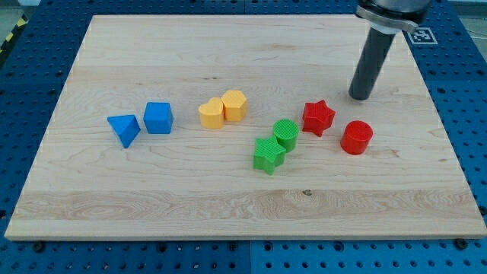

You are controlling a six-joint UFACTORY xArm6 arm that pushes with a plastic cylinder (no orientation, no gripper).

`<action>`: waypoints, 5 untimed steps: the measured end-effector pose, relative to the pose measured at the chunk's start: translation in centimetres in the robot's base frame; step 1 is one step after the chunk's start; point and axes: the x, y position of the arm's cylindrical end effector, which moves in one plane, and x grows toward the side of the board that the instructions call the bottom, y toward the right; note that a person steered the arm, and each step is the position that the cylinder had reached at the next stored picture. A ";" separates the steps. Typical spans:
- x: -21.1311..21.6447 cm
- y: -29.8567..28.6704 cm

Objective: Move red star near to the green circle

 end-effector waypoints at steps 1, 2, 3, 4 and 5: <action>1.3 -1.4; 1.3 -5.8; 0.9 -11.3; 0.3 -16.3; -0.9 -19.4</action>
